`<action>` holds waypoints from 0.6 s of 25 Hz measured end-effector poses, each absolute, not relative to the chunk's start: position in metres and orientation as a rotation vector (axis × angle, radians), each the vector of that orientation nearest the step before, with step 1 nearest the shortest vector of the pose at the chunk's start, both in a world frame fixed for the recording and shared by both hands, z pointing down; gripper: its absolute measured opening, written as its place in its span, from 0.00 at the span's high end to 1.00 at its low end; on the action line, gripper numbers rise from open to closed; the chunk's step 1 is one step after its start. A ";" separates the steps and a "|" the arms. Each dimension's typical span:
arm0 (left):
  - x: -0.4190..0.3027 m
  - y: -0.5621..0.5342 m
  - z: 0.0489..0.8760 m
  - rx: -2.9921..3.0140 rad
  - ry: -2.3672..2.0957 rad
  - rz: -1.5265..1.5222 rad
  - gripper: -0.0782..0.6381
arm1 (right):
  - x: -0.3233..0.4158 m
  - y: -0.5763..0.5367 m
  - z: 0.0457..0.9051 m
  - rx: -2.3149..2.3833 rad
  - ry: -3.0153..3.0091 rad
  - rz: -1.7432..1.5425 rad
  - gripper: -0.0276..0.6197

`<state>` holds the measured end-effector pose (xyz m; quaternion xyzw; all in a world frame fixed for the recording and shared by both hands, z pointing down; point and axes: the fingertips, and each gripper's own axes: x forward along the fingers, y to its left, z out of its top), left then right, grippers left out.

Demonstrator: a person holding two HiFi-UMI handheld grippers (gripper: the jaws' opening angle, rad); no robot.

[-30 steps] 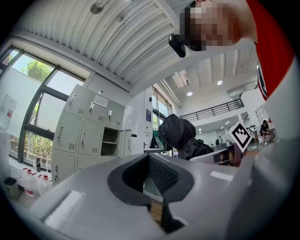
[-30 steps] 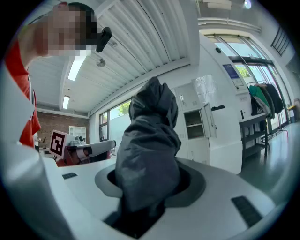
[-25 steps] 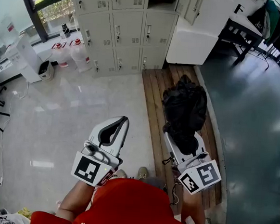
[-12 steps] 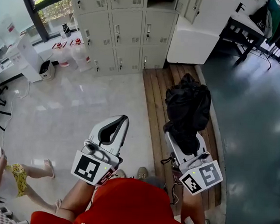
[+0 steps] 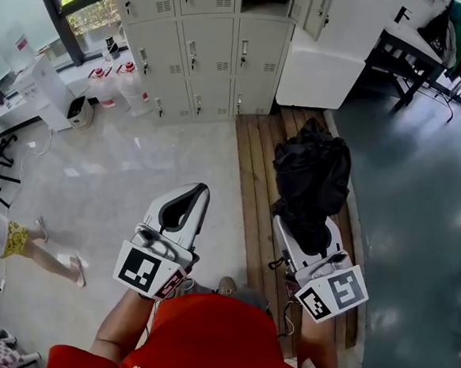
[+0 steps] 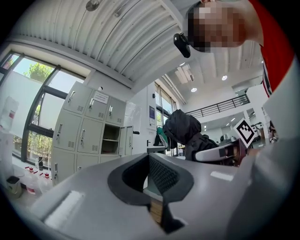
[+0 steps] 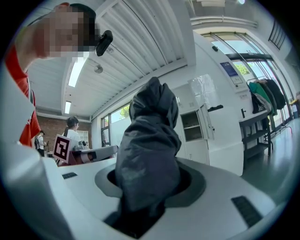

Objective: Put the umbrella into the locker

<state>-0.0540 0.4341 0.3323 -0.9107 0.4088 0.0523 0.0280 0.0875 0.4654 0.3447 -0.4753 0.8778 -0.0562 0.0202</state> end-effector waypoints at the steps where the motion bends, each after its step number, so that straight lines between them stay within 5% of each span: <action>1: -0.052 0.431 0.333 -2.811 1.272 0.162 0.88 | 0.090 0.462 0.344 -1.470 2.730 -0.166 0.66; 15: -0.044 0.351 0.334 -2.787 1.299 0.165 0.88 | 0.094 0.382 0.350 -1.443 2.789 -0.158 0.66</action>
